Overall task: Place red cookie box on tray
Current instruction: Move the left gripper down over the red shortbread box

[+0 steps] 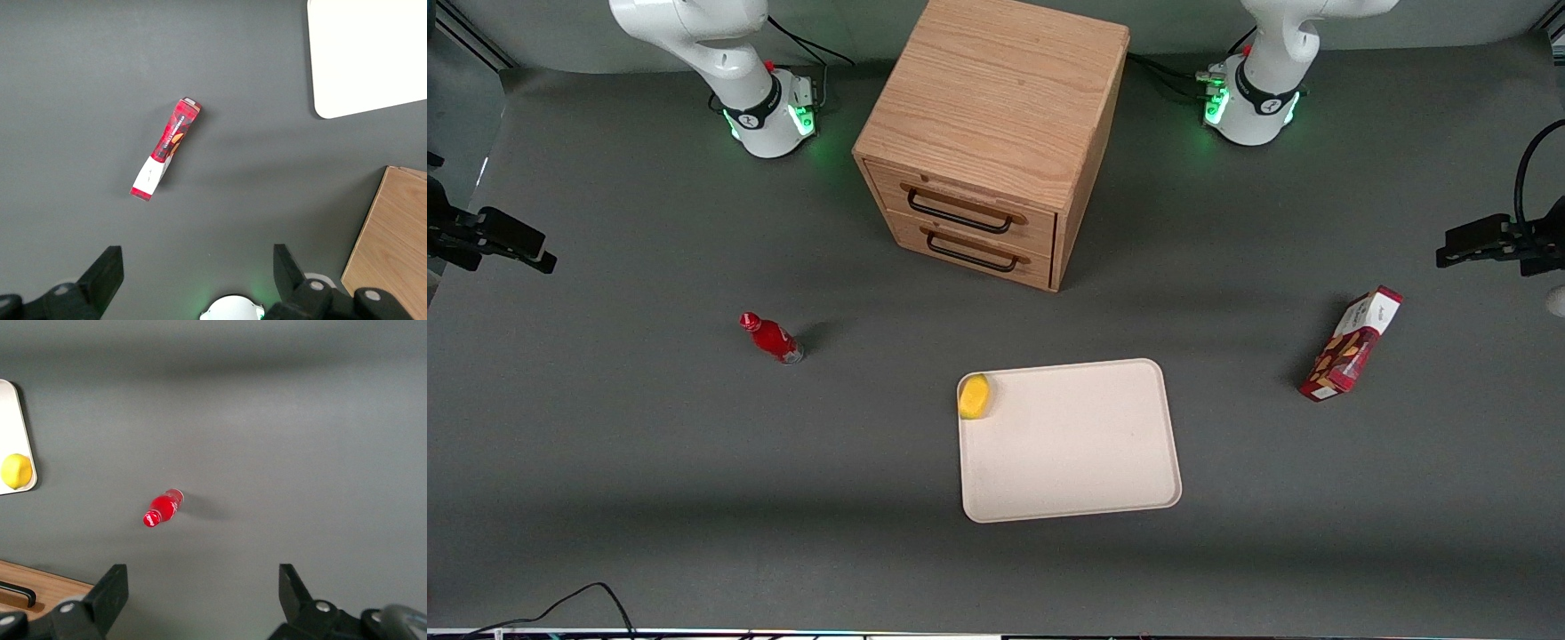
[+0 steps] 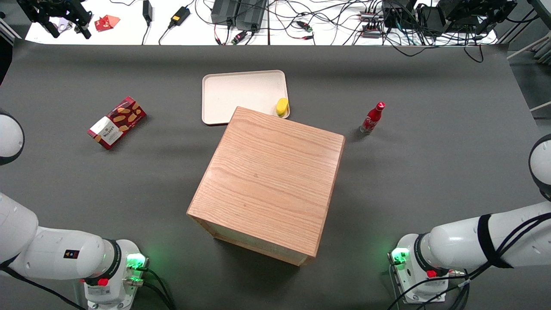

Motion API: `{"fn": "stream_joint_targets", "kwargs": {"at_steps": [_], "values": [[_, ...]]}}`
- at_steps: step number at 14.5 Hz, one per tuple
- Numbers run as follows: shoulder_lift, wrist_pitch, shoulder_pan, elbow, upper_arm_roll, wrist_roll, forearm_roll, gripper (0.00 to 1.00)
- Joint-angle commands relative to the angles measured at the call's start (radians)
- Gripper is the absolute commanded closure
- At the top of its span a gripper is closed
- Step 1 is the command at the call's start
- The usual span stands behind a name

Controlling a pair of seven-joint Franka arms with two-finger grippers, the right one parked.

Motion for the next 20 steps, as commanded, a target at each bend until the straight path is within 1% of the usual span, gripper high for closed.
{"fn": "stream_joint_targets", "kwargs": {"at_steps": [1, 4, 5, 6, 7, 8, 9, 10, 12, 14, 17, 18, 19, 20], "values": [[0.020, -0.021, -0.003, 0.042, -0.003, -0.022, 0.018, 0.00], [0.026, -0.028, -0.002, 0.035, 0.000, -0.019, 0.024, 0.00], [0.023, -0.021, 0.004, 0.010, 0.004, 0.008, 0.024, 0.00], [0.019, 0.006, 0.006, -0.028, 0.009, 0.112, 0.055, 0.00], [0.019, 0.037, 0.006, -0.074, 0.012, 0.240, 0.111, 0.00], [0.017, 0.087, 0.010, -0.135, 0.018, 0.325, 0.122, 0.00], [0.019, 0.150, 0.011, -0.199, 0.053, 0.390, 0.116, 0.00], [0.016, 0.231, 0.011, -0.297, 0.067, 0.469, 0.116, 0.00], [0.002, 0.447, 0.012, -0.500, 0.093, 0.557, 0.113, 0.00], [-0.004, 0.691, 0.012, -0.698, 0.098, 0.579, 0.095, 0.00], [0.003, 1.094, 0.009, -0.969, 0.095, 0.579, 0.031, 0.00], [0.008, 1.186, 0.007, -1.029, 0.093, 0.578, -0.009, 0.16], [0.017, 1.242, 0.007, -1.059, 0.093, 0.578, -0.064, 0.69], [0.034, 1.259, 0.006, -1.056, 0.092, 0.582, -0.081, 1.00]]}}
